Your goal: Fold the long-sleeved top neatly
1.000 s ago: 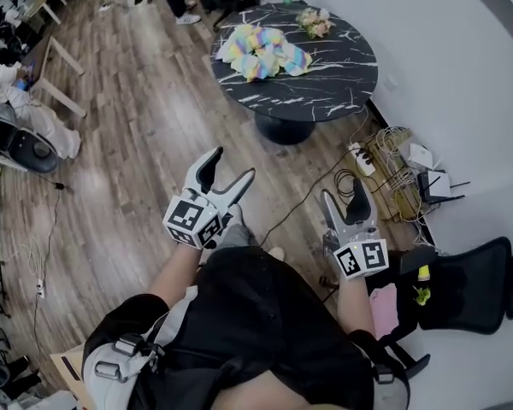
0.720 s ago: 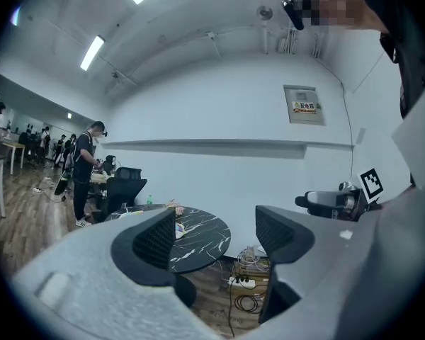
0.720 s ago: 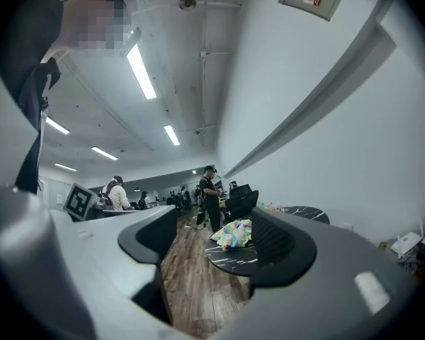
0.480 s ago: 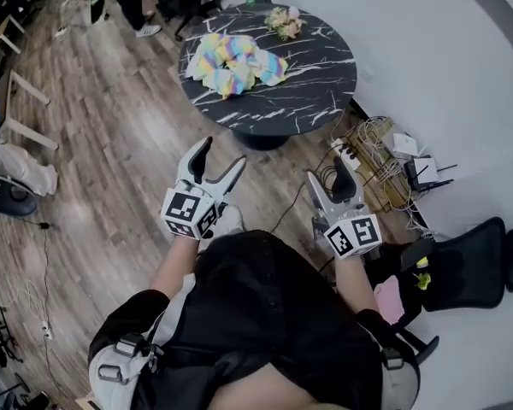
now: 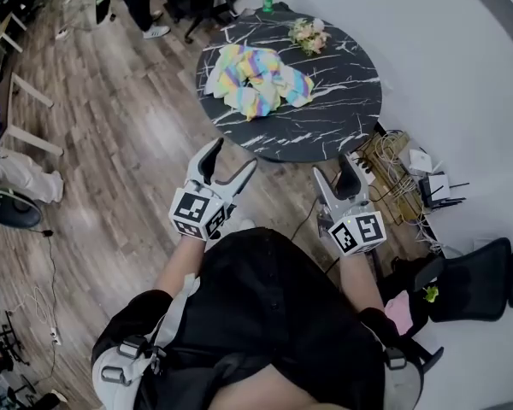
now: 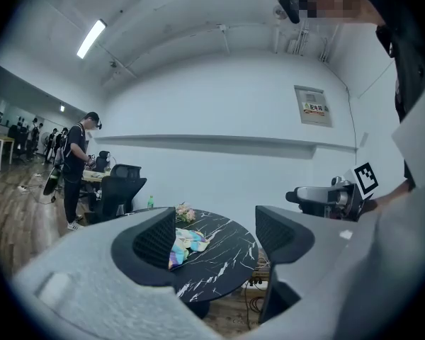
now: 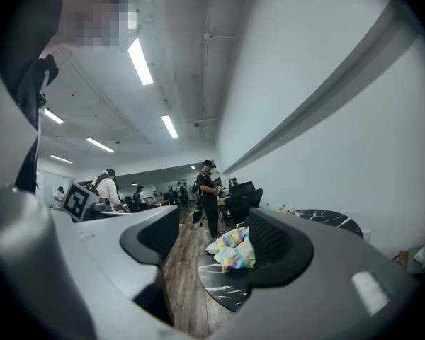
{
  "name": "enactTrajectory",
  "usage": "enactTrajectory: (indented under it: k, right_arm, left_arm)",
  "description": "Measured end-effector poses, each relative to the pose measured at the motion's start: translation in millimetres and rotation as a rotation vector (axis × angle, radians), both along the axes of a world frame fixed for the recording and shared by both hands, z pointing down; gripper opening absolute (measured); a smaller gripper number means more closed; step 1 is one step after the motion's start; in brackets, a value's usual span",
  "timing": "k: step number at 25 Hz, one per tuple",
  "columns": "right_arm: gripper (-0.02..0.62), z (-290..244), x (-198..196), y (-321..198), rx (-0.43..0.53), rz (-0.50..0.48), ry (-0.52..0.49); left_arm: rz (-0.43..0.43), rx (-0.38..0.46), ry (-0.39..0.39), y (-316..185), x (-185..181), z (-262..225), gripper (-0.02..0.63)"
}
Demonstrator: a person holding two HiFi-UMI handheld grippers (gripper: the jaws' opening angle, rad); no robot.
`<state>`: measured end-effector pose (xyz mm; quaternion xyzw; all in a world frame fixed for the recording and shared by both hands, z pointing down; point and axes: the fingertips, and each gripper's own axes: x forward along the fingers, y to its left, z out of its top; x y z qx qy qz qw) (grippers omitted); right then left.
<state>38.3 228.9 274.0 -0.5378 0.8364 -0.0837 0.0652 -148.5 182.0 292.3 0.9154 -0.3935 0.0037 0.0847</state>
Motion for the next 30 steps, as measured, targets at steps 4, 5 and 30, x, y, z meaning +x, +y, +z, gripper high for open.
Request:
enactTrajectory:
  k: [4, 5, 30]
  right_arm:
    - [0.296, 3, -14, -18, -0.001, 0.023, 0.0]
    - [0.295, 5, -15, -21, -0.009, 0.029, 0.0]
    - [0.224, 61, 16, -212, -0.148, -0.118, 0.068]
  left_arm:
    - [0.016, -0.016, 0.003, -23, -14, 10, 0.357]
    - [0.022, -0.026, 0.004, -27, -15, 14, 0.357]
    - [0.045, -0.146, -0.097, -184, 45, 72, 0.336]
